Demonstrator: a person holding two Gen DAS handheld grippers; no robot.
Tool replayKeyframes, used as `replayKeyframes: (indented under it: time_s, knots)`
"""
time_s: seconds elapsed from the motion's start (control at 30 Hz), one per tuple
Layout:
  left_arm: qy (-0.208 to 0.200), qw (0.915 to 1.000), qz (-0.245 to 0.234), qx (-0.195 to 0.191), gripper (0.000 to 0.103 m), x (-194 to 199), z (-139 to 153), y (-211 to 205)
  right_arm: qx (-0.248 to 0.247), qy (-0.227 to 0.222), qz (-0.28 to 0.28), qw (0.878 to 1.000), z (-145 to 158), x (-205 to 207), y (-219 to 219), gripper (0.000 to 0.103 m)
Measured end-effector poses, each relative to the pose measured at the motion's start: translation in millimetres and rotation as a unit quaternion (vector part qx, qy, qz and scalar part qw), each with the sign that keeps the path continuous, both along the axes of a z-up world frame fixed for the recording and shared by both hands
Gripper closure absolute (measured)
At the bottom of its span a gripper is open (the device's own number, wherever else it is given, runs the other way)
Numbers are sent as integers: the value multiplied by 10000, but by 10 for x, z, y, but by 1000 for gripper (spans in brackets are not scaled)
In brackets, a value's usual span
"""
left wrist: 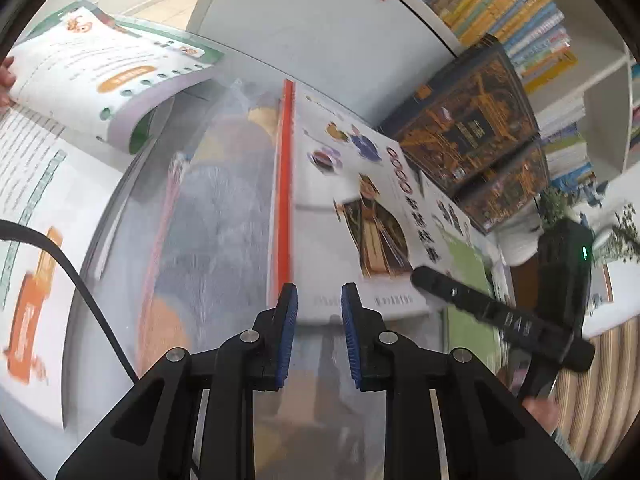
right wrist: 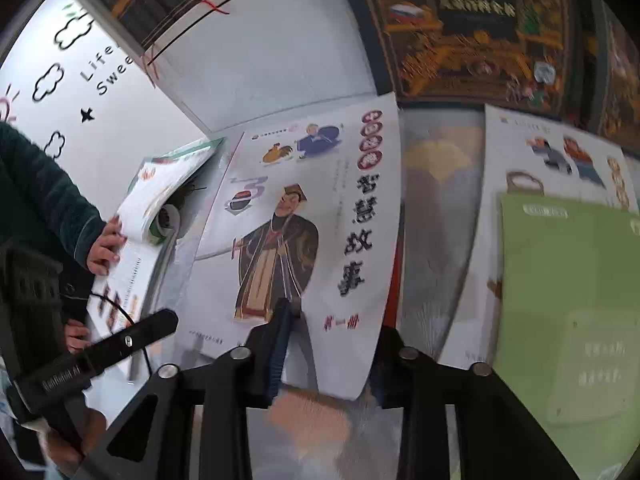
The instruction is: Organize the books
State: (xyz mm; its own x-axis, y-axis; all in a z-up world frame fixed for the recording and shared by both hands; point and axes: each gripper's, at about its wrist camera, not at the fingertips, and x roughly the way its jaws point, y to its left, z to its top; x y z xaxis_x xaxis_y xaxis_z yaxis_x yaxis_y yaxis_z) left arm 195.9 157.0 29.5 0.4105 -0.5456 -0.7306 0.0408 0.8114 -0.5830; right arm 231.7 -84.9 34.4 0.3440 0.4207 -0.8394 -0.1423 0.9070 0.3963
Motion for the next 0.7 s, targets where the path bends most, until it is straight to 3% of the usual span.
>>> replayKeyframes:
  time_s: [0.13,0.3,0.43,0.53,0.67,0.7]
  knots:
    - [136,9997,-205,-4,83,-293,20,-111,198,259,-157,9993,58,-187,-207,70]
    - [449,9977,-422,-271,83,-710,-12,-297,366,355,-557,9971,154,-801,-584,68]
    - [576,9948,-793,-267,79,-941,40,-566,444,456,-1088,9920,180,-1366,-980,49]
    - [518,9925,-1091,-210,79,-1106,143,-795,641,427,-1406,9871,219,-1710,-1251,49]
    - [480,9890,-1396,-77,71,-1273,233,-1090,707,309,-1790,9808,302,-2078,-1569,48]
    - [527,9883,-1434,-29,65,-1281,229,-1157,707,284,-1848,9798,315,-2140,-1637,48]
